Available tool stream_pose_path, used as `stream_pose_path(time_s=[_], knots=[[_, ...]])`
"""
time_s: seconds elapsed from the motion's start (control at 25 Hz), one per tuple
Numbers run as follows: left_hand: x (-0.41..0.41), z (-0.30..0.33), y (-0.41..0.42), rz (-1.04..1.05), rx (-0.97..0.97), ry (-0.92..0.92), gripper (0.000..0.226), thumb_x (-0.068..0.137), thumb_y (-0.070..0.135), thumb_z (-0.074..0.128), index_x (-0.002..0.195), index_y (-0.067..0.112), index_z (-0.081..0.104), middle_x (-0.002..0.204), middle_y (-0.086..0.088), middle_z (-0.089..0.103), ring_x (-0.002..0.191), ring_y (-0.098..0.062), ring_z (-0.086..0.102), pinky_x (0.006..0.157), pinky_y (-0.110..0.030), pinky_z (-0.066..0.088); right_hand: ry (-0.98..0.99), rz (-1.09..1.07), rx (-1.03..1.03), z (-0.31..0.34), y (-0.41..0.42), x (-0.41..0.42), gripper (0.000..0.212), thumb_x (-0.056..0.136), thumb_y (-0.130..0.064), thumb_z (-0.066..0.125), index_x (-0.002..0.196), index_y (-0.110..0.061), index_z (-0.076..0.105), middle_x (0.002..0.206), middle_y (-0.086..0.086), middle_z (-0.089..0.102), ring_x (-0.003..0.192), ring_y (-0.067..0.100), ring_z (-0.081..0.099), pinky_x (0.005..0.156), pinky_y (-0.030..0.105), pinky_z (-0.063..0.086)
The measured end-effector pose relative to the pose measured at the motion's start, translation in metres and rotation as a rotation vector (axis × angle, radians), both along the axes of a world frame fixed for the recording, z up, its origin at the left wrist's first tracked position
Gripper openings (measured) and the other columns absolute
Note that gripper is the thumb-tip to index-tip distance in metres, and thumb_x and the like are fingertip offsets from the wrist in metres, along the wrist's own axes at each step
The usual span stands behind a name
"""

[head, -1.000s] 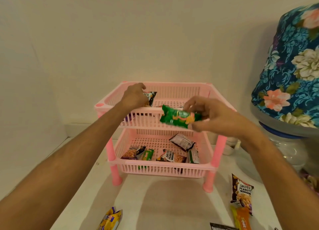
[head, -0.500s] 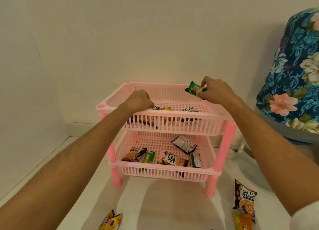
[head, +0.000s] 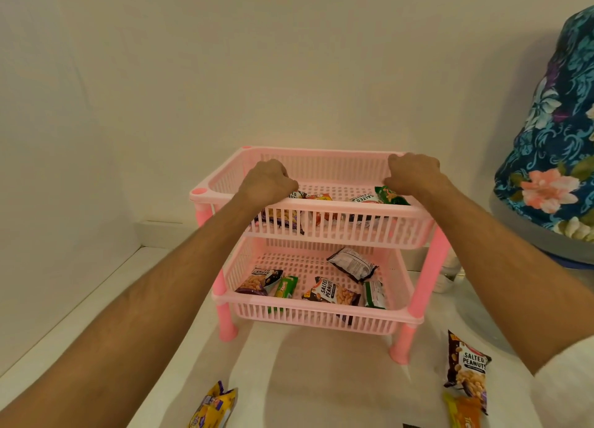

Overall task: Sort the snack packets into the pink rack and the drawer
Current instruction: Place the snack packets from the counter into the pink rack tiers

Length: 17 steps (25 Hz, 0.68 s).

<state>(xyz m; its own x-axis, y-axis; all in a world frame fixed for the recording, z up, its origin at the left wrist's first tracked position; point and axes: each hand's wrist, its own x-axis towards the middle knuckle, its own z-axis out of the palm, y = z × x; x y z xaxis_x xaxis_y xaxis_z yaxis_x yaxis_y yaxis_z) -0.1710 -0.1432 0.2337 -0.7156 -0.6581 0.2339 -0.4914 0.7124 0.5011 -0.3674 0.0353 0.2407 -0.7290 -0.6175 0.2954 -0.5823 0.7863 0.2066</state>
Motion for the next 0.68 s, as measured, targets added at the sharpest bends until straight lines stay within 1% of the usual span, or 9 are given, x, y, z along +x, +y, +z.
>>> stream_pose_path(time_s=[0.08,0.16,0.28,0.36,0.44,0.52,0.6,0.68], knots=[[0.002,-0.001,0.003,0.046,-0.069,0.032,0.024,0.084,0.028,0.062,0.093,0.007,0.072,0.093,-0.008,0.072,0.078,-0.023,0.064,0.071,-0.032,0.050,0.043,0.029,-0.134,0.011,0.005,0.007,0.036,0.093,-0.028,0.047,0.122,-0.007,0.047,0.104,0.015,0.063,0.092,0.035,0.061,0.066,0.035,0.039],[0.005,-0.003,0.007,0.066,-0.134,0.096,0.024,0.085,0.027,0.058,0.094,0.009,0.072,0.095,-0.007,0.072,0.081,-0.024,0.064,0.072,-0.032,0.050,0.080,0.078,-0.275,0.023,0.013,0.020,0.035,0.093,-0.029,0.047,0.122,-0.009,0.046,0.099,0.016,0.064,0.087,0.037,0.061,0.064,0.035,0.040],[0.011,-0.009,0.009,0.056,-0.233,0.245,0.027,0.087,0.029,0.055,0.103,0.013,0.070,0.107,-0.005,0.070,0.094,-0.025,0.063,0.081,-0.034,0.049,0.115,0.212,-0.489,0.029,0.034,0.052,0.035,0.091,-0.034,0.048,0.121,-0.016,0.046,0.096,0.008,0.069,0.085,0.034,0.062,0.067,0.036,0.043],[0.021,-0.018,0.013,-0.035,-0.294,0.376,0.026,0.087,0.024,0.055,0.105,0.010,0.068,0.112,-0.006,0.068,0.102,-0.025,0.061,0.090,-0.035,0.045,0.084,0.293,-0.573,0.023,0.053,0.080,0.035,0.089,-0.036,0.051,0.119,-0.020,0.047,0.097,0.001,0.070,0.078,0.028,0.061,0.068,0.036,0.046],[0.035,-0.030,0.021,-0.152,-0.388,0.507,0.024,0.085,0.019,0.058,0.102,0.007,0.069,0.116,-0.008,0.067,0.112,-0.027,0.058,0.099,-0.037,0.040,0.018,0.344,-0.597,0.009,0.073,0.107,0.033,0.088,-0.038,0.055,0.117,-0.024,0.050,0.096,-0.004,0.070,0.069,0.021,0.059,0.067,0.035,0.051],[0.053,-0.046,0.029,-0.221,-0.494,0.596,0.024,0.083,0.019,0.058,0.100,0.006,0.069,0.119,-0.010,0.065,0.120,-0.030,0.051,0.105,-0.041,0.036,-0.053,0.346,-0.593,-0.014,0.092,0.126,0.030,0.087,-0.040,0.057,0.113,-0.026,0.053,0.094,-0.009,0.068,0.063,0.015,0.060,0.065,0.034,0.054],[0.072,-0.070,0.041,-0.279,-0.570,0.660,0.023,0.084,0.017,0.056,0.097,0.003,0.069,0.120,-0.013,0.064,0.124,-0.032,0.048,0.107,-0.047,0.036,-0.119,0.312,-0.567,-0.040,0.108,0.137,0.028,0.086,-0.041,0.058,0.110,-0.027,0.056,0.089,-0.013,0.065,0.058,0.011,0.060,0.061,0.032,0.054],[0.091,-0.099,0.058,-0.328,-0.603,0.673,0.022,0.084,0.015,0.056,0.096,0.002,0.069,0.120,-0.015,0.065,0.125,-0.033,0.048,0.105,-0.053,0.037,-0.177,0.281,-0.500,-0.069,0.122,0.144,0.028,0.085,-0.039,0.059,0.110,-0.026,0.059,0.087,-0.014,0.065,0.057,0.007,0.059,0.056,0.027,0.051]])
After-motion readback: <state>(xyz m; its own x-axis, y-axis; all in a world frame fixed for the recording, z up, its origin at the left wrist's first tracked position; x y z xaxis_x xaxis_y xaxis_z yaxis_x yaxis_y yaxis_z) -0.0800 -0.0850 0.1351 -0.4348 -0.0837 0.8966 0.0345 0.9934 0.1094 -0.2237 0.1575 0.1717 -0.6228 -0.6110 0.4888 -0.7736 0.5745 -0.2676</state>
